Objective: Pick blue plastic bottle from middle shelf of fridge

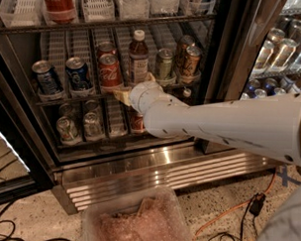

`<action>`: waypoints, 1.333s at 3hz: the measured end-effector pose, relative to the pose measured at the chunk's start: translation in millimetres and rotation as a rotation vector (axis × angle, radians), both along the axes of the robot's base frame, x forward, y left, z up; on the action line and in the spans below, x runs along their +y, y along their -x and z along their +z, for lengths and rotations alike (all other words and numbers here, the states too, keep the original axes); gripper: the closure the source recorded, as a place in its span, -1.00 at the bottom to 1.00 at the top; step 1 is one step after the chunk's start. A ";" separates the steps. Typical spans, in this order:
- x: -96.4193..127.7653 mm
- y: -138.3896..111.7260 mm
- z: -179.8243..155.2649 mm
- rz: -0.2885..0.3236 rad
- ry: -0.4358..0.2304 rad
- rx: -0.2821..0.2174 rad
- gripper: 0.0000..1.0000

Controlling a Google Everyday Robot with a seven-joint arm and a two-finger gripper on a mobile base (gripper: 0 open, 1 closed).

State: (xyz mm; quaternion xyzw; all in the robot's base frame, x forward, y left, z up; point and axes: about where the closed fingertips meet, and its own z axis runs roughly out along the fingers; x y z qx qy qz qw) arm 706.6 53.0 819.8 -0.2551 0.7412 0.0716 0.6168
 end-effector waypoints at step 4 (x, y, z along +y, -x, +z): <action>-7.2 -33.9 4.1 -0.112 0.009 -0.070 -0.20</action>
Offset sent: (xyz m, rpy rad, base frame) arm 0.0340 -0.0208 0.0146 -0.0102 -0.0921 -0.1454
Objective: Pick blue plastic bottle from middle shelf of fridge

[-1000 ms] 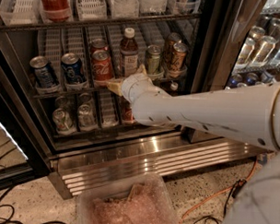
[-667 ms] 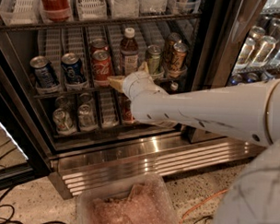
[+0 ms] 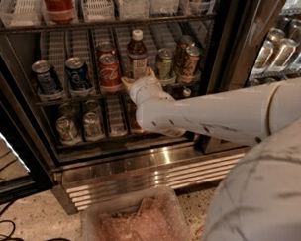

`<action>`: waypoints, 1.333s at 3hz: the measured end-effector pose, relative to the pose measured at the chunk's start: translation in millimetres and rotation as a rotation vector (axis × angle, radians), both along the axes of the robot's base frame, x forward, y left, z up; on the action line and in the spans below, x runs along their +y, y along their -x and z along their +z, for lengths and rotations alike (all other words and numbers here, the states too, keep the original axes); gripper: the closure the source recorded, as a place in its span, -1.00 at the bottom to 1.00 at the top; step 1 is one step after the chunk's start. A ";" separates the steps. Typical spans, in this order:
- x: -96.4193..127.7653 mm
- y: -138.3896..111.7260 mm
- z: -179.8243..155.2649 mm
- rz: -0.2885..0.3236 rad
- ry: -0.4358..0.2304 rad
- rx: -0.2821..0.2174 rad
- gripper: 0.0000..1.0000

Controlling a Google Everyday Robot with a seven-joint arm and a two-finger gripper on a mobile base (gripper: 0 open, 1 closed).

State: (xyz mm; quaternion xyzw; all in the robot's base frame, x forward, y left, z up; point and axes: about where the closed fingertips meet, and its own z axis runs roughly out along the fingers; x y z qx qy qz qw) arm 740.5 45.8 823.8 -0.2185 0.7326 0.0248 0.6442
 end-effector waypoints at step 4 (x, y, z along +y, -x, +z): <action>-5.4 -12.3 10.5 -0.051 -0.125 -0.040 -0.38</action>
Offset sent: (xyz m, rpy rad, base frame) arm 0.0224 0.0011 -0.0116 0.0052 0.0074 -0.0392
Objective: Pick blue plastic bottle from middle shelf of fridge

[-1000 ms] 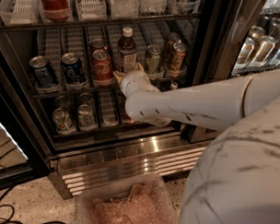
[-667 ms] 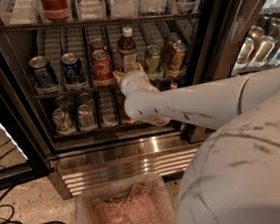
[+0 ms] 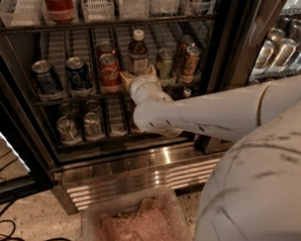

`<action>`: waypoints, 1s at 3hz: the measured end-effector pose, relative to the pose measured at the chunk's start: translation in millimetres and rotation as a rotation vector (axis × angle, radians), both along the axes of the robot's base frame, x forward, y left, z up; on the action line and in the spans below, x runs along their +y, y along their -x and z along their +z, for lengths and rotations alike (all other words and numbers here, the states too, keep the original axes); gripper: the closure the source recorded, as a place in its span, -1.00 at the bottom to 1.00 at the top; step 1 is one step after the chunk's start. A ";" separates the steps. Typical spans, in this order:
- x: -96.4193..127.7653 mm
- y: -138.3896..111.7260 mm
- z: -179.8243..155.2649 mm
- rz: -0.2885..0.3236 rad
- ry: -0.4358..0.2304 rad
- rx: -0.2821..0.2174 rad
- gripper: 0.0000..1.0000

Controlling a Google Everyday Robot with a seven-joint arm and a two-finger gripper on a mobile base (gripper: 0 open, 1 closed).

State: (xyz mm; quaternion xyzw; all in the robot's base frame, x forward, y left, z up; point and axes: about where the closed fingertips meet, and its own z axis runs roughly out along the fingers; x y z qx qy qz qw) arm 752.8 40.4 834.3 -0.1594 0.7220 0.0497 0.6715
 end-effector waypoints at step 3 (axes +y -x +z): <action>5.9 -8.5 2.5 0.007 -0.005 -0.017 -0.03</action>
Offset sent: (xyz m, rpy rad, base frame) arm 0.0079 0.0040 0.0023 0.0111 -0.0213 0.0042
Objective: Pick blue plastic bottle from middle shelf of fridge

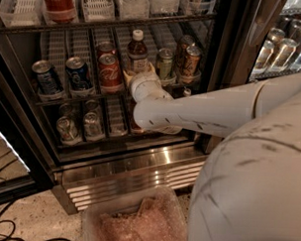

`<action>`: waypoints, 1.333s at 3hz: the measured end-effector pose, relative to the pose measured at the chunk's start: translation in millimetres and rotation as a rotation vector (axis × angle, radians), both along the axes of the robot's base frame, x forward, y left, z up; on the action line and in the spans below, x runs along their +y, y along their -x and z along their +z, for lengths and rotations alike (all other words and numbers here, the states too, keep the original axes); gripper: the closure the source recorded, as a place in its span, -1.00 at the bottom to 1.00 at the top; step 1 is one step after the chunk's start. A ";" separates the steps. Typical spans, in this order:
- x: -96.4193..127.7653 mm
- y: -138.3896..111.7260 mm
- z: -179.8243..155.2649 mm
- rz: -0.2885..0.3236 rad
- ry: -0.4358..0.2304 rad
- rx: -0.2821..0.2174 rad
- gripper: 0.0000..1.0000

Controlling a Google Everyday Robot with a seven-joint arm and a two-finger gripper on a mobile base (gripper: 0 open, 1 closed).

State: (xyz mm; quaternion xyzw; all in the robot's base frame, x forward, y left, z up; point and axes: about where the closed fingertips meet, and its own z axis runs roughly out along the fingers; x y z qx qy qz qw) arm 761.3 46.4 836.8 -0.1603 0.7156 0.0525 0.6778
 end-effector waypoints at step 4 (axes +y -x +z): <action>10.5 4.9 -4.8 0.033 0.056 -0.012 1.00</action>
Offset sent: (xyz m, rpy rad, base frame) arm 0.0062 0.0096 -0.0189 -0.0528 0.0220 0.0230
